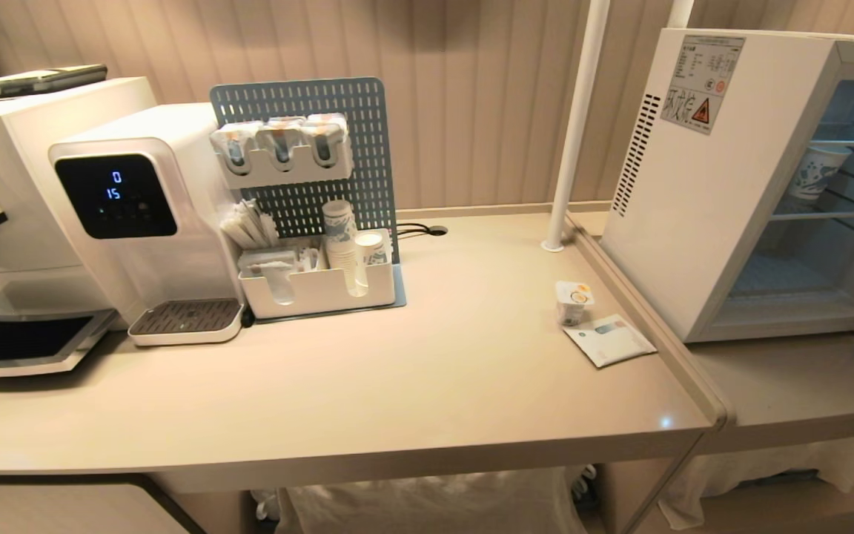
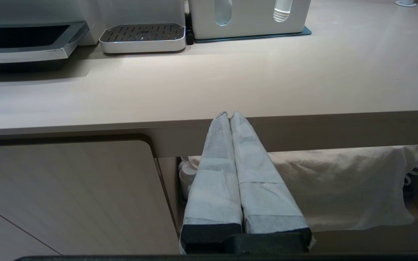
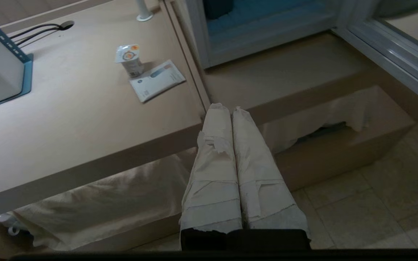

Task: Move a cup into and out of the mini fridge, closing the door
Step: Close the freezer door

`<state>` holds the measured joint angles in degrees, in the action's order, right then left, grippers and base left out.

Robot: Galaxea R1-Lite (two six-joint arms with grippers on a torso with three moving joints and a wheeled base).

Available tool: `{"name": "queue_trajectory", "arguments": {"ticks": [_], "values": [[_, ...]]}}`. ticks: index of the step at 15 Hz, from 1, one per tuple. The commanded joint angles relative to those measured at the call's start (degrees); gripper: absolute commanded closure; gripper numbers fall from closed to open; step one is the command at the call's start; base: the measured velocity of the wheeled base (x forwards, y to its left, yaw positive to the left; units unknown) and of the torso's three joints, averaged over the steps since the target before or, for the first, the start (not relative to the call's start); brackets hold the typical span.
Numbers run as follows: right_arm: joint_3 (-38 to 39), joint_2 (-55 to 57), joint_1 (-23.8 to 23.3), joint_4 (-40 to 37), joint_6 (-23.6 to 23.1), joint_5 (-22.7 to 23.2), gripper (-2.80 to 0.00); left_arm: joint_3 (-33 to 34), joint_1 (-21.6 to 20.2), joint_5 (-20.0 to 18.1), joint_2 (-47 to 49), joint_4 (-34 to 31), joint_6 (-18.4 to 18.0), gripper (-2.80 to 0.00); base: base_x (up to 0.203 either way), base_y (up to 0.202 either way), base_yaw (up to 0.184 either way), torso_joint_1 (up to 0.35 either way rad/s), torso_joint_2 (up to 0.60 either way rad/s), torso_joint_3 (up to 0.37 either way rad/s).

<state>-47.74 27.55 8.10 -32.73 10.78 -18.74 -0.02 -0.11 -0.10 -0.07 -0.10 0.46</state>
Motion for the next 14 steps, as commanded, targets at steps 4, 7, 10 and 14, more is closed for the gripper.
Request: {"name": "queue_trajectory", "arguments": {"ticks": [4, 7, 10, 14], "values": [[2.67, -24.42, -7.09, -12.02, -0.19, 2.99, 0.00, 0.11, -0.07, 0.01, -0.01, 0.01, 0.03, 0.00, 0.000, 0.000, 0.000, 0.000, 0.00, 0.000], [12.76, -27.78, -7.62, -9.53, 0.36, 2.97, 0.00, 0.11, -0.07, 0.01, -0.01, 0.01, -0.02, 0.00, 0.000, 0.000, 0.000, 0.000, 0.00, 0.000], [35.05, -27.59, -7.70, 18.06, -5.09, 6.65, 0.00, 0.11, -0.07, 0.01, -0.01, 0.01, 0.03, 0.00, 0.000, 0.000, 0.000, 0.000, 0.00, 0.000], [48.63, -27.43, -7.75, 33.77, -10.11, 16.48, 0.00, 0.11, -0.07, 0.01, -0.01, 0.01, -0.02, 0.00, 0.000, 0.000, 0.000, 0.000, 0.00, 0.000]]}}
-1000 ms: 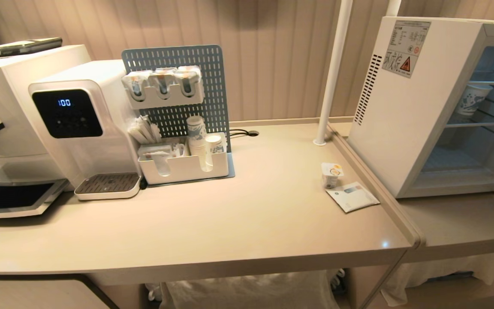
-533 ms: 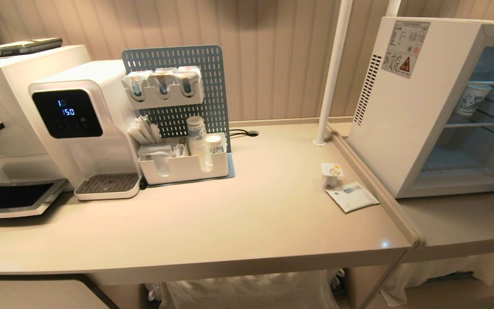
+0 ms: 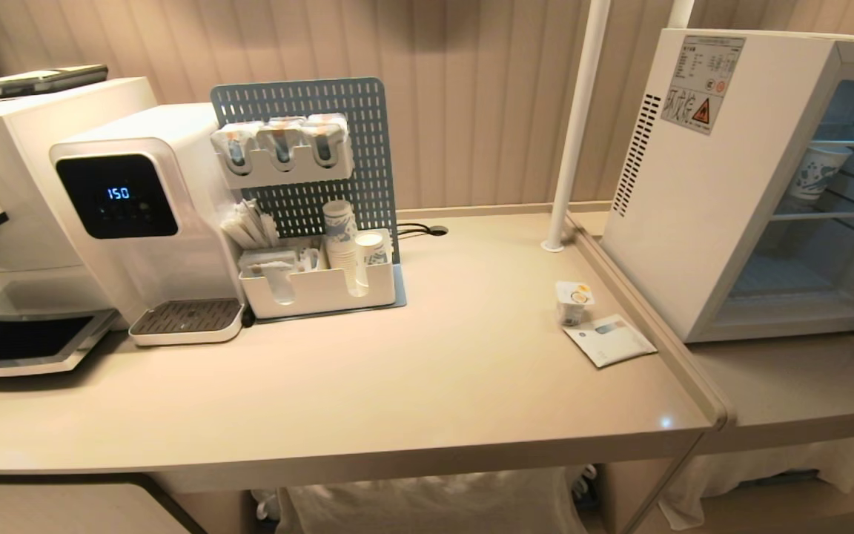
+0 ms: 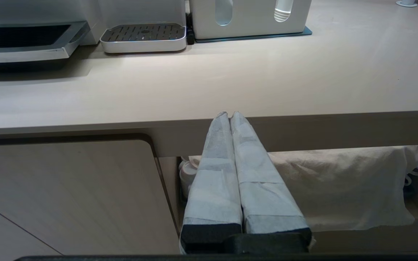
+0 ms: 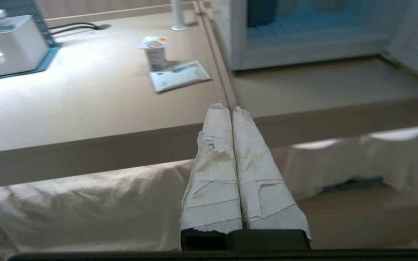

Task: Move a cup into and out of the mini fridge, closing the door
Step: Close the freezer door

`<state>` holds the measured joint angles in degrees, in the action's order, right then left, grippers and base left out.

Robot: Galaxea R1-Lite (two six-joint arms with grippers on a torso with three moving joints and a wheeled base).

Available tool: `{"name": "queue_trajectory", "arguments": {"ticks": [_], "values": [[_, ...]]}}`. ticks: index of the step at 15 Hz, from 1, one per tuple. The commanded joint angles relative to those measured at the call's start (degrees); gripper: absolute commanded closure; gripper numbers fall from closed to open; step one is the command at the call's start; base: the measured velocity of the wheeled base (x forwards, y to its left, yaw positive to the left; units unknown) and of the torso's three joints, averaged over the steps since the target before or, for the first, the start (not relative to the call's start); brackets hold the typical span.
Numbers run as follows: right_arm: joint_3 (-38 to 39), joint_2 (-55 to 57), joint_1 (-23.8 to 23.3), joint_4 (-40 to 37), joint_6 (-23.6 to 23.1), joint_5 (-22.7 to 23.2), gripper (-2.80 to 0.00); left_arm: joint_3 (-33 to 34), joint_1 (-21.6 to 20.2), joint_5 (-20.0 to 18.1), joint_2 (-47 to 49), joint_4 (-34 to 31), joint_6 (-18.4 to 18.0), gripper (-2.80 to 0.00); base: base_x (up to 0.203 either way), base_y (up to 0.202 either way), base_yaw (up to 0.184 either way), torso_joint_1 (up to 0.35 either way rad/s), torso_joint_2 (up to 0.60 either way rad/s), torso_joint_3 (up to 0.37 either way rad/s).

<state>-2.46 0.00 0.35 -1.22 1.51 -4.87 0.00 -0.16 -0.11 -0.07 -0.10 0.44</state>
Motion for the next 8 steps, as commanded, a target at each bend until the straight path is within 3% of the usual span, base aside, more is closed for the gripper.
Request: {"name": "queue_trajectory", "arguments": {"ticks": [1, 5, 8], "values": [[2.55, 0.18, 0.01, 0.78, -1.51, 4.17, 0.00, 0.09, -0.02, 0.02, -0.01, 0.01, 0.00, 0.00, 0.000, 0.000, 0.000, 0.000, 0.00, 0.000], [2.55, 0.26, -0.08, 0.78, -1.07, 4.25, 0.00, 0.09, -0.02, 0.02, -0.01, 0.01, 0.00, 0.00, 0.000, 0.000, 0.000, 0.000, 0.00, 0.000], [2.55, 0.26, -0.08, 0.78, -1.07, 4.25, 0.00, 0.07, -0.02, 0.02, -0.01, 0.01, 0.00, 0.00, -0.171, 0.000, -0.001, 0.001, 0.00, 0.000]]}}
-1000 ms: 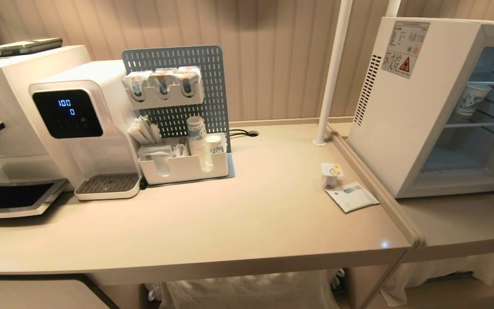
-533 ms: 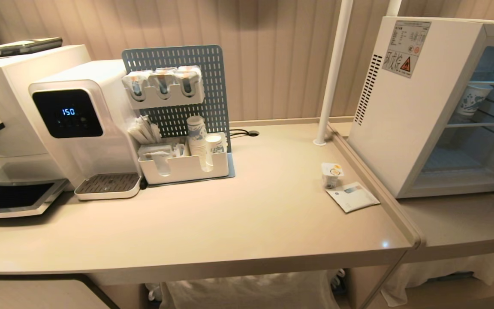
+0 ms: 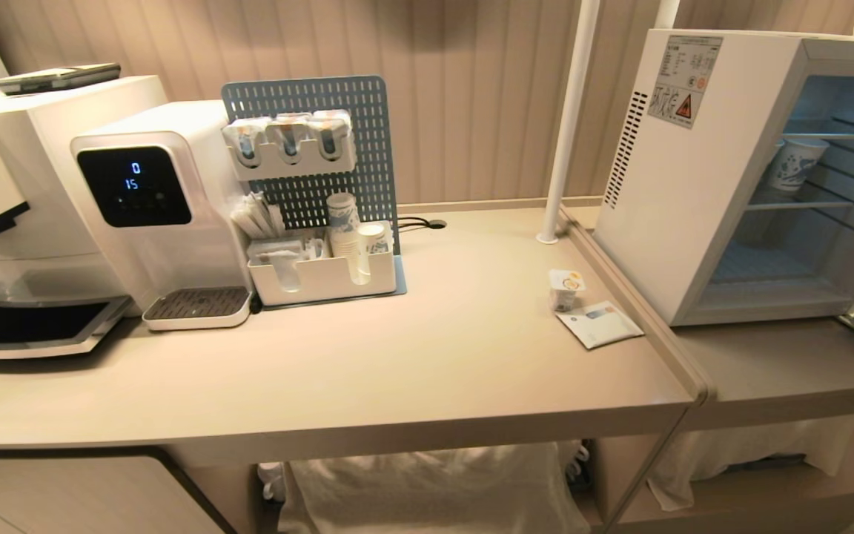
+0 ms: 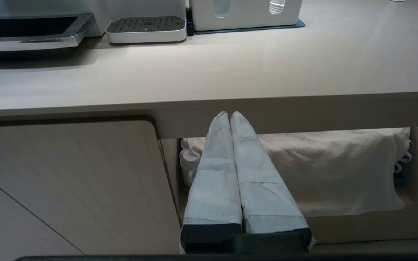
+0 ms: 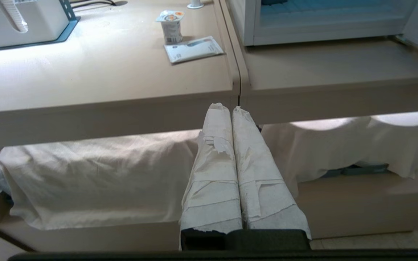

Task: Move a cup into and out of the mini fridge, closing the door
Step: Close the freezer door

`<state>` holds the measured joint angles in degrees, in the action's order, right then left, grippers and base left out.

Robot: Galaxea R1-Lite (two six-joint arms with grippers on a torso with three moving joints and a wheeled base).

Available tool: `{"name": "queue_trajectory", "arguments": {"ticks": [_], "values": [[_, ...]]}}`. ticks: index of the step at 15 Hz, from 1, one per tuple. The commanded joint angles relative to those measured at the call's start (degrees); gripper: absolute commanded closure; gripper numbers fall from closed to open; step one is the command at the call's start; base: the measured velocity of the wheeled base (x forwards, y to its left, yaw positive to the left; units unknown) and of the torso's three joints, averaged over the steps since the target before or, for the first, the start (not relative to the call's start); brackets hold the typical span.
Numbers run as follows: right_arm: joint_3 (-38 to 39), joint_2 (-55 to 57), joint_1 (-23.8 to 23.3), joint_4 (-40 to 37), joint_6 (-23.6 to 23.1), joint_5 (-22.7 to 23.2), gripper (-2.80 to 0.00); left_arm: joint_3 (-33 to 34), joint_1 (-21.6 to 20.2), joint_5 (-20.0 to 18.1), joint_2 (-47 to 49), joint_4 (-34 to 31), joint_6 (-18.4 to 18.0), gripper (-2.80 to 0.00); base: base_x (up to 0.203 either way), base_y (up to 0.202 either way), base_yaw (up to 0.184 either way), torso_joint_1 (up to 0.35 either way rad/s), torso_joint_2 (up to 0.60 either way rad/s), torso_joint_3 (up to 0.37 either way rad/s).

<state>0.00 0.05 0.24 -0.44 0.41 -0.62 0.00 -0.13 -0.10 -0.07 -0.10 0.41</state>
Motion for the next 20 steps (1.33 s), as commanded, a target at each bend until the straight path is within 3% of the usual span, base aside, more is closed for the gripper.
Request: {"name": "queue_trajectory", "arguments": {"ticks": [1, 13, 20], "values": [[0.09, 0.21, 0.02, 0.00, 0.02, 0.01, 0.00, 0.09, -0.04, 0.01, -0.01, 0.01, 0.02, 0.00, -0.207, 0.000, -0.002, 0.002, 0.00, 0.007], [0.09, 0.21, 0.02, 0.00, 0.02, 0.01, 0.00, 0.09, -0.04, 0.01, -0.01, 0.01, 0.02, 0.00, -0.190, 0.000, 0.000, 0.002, 0.00, 0.002], [0.09, 0.21, 0.02, 0.00, 0.02, 0.01, 0.00, 0.03, -0.04, 0.01, -0.01, 0.01, -0.33, 0.00, -0.014, -0.038, 0.003, 0.002, 0.00, 0.001]]}}
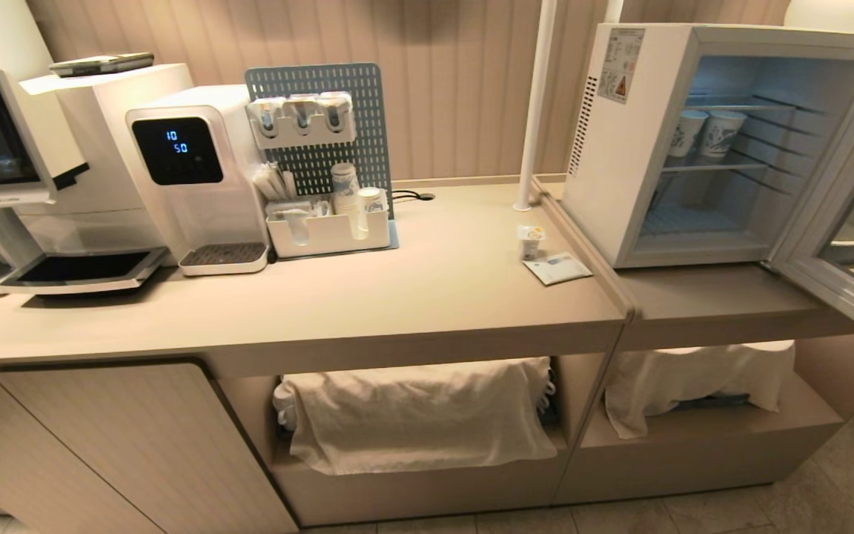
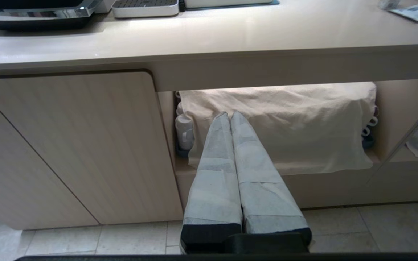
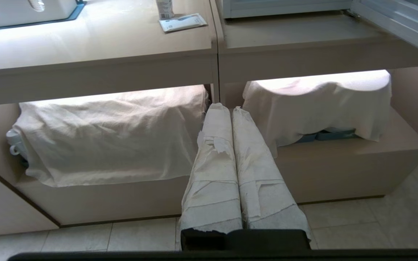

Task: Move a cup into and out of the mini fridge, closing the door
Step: Close the freezer door

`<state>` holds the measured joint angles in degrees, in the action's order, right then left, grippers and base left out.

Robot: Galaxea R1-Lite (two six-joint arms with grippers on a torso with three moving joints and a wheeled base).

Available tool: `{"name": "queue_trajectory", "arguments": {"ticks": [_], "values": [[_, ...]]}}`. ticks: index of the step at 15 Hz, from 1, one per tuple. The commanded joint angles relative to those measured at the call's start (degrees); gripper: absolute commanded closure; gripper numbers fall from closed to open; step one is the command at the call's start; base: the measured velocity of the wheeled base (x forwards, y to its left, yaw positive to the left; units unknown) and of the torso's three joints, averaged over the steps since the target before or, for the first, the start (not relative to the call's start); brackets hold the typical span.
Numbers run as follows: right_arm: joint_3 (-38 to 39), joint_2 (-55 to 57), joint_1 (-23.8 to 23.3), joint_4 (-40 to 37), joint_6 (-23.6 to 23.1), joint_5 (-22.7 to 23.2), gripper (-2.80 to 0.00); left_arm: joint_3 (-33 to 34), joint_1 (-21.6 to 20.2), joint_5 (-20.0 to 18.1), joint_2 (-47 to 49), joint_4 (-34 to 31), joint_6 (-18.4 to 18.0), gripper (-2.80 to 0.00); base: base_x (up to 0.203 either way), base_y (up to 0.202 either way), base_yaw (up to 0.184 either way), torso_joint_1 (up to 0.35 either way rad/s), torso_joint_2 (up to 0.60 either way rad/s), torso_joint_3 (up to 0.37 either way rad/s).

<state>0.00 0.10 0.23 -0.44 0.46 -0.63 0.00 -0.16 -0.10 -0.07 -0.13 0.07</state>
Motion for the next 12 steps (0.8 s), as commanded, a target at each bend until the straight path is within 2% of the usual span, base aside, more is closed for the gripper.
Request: {"name": "queue_trajectory", "arguments": {"ticks": [1, 12], "values": [[0.09, 0.17, 0.03, 0.00, -0.02, 0.02, 0.00, 0.00, -0.02, 0.01, -0.01, 0.05, 0.02, 0.00, 0.000, -0.195, 0.000, 0.000, 0.00, 0.005], [0.00, 0.17, 0.03, 0.00, -0.02, 0.02, 0.00, 0.00, -0.02, 0.01, -0.01, 0.05, 0.02, 0.00, 0.000, -0.196, 0.000, 0.002, 0.00, 0.001]]}}
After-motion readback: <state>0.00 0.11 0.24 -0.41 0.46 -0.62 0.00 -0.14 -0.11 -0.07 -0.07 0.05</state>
